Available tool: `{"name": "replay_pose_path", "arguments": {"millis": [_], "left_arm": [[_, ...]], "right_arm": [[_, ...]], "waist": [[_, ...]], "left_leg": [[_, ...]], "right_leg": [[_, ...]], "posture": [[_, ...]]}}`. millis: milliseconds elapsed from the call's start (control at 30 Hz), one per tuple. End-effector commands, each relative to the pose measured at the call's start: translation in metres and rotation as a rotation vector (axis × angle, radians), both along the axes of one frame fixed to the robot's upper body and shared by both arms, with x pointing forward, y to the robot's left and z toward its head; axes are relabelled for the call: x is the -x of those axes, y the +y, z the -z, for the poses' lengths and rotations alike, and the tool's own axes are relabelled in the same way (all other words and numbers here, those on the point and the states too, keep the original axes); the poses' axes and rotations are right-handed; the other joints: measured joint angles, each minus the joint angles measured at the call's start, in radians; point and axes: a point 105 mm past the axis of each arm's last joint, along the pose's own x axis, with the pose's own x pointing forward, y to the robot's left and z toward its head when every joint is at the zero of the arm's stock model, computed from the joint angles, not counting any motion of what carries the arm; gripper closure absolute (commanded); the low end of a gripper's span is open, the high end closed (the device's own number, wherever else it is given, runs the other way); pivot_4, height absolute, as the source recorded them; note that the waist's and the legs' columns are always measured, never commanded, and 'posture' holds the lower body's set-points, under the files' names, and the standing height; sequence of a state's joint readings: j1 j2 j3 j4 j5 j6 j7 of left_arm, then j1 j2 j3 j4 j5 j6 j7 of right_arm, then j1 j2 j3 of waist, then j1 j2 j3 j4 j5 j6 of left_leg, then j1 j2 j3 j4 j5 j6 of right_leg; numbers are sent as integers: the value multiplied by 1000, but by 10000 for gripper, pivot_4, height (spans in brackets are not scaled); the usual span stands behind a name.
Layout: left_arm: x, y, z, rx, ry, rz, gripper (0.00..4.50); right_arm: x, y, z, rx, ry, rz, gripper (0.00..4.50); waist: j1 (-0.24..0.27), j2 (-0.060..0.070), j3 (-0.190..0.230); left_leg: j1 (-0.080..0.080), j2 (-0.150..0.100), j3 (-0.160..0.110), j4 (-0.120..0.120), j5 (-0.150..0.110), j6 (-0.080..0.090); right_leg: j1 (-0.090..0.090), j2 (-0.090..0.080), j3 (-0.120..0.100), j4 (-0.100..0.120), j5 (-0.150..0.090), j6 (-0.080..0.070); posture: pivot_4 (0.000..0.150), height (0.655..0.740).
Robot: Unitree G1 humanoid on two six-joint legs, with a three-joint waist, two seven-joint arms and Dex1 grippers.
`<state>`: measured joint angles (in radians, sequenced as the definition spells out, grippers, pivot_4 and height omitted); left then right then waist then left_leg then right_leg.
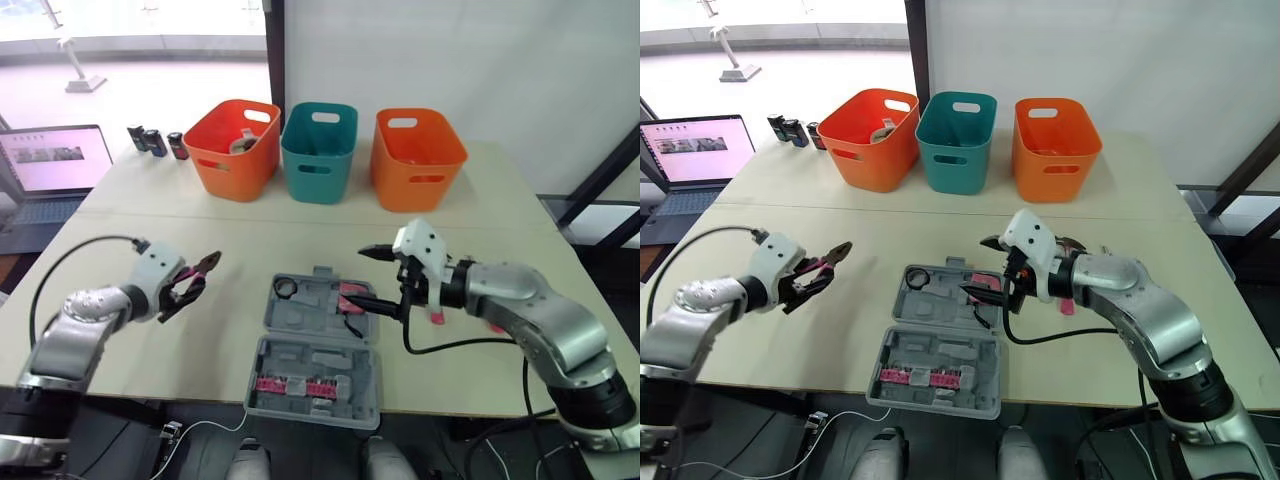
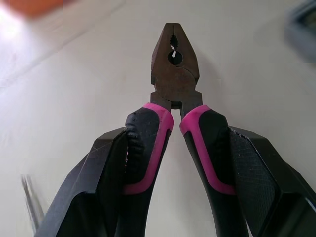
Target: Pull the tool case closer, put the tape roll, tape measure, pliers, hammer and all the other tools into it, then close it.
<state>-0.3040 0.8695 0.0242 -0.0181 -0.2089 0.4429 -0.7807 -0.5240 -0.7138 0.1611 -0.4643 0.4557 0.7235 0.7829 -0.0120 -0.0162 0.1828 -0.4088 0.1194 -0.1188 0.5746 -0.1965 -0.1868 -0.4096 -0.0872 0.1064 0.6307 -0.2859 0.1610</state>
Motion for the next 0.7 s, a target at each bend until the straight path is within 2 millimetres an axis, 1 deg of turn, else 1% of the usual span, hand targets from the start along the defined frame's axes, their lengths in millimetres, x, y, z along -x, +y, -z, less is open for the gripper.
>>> {"name": "replay_pose_path", "arguments": {"millis": [33,133,200,233,300,333,433,600,700], "left_arm": [[8,-27,-23,-52,5,271,19693],[16,-44,-36,-51,72,466,19693],[18,-49,-37,-47,126,539,19693],[15,-54,-38,-54,141,570,19693],[13,-68,-38,-71,177,654,19693],[13,-75,-39,-73,193,693,19693],[14,-89,-40,-82,223,777,19693],[10,-102,-33,-118,250,843,19693],[8,-108,-32,-124,246,865,19693]], "right_arm": [[-2,17,-3,111,-77,-81,0],[-10,37,-3,218,-132,-132,0],[-14,49,-5,247,-149,-148,0],[-15,57,-4,257,-133,-164,0],[-13,71,4,310,-93,-209,0],[-14,75,9,342,-72,-219,0],[-20,81,17,399,-53,-211,0],[-31,90,20,433,-43,-186,0],[-33,93,23,447,-23,-168,0]], "waist": [[-3,0,0],[-6,1,2],[-9,1,3],[-10,1,3],[-9,2,3],[-9,2,3],[-4,2,3],[-11,3,4],[-13,3,4]], "left_leg": [[0,0,0,0,0,0],[-1,0,0,0,0,0],[-2,0,0,0,0,0],[-2,0,0,0,0,0],[-2,0,0,-1,0,1],[-2,0,0,-1,0,1],[-2,0,0,-1,0,1],[-2,0,0,0,0,1],[-2,0,0,0,0,1]], "right_leg": [[0,0,0,0,0,0],[-2,0,0,1,0,0],[-3,0,0,1,0,0],[-3,0,0,1,0,0],[-3,0,0,2,0,1],[-3,0,0,2,0,1],[-2,0,0,2,2,4],[-3,0,-1,3,2,5],[-3,0,-1,4,2,5]], "posture": [[1500,7400],[1500,7400],[1500,7400],[1500,7400],[1500,7400],[1500,7400],[1500,7400],[1500,7400],[1500,7400]]}}
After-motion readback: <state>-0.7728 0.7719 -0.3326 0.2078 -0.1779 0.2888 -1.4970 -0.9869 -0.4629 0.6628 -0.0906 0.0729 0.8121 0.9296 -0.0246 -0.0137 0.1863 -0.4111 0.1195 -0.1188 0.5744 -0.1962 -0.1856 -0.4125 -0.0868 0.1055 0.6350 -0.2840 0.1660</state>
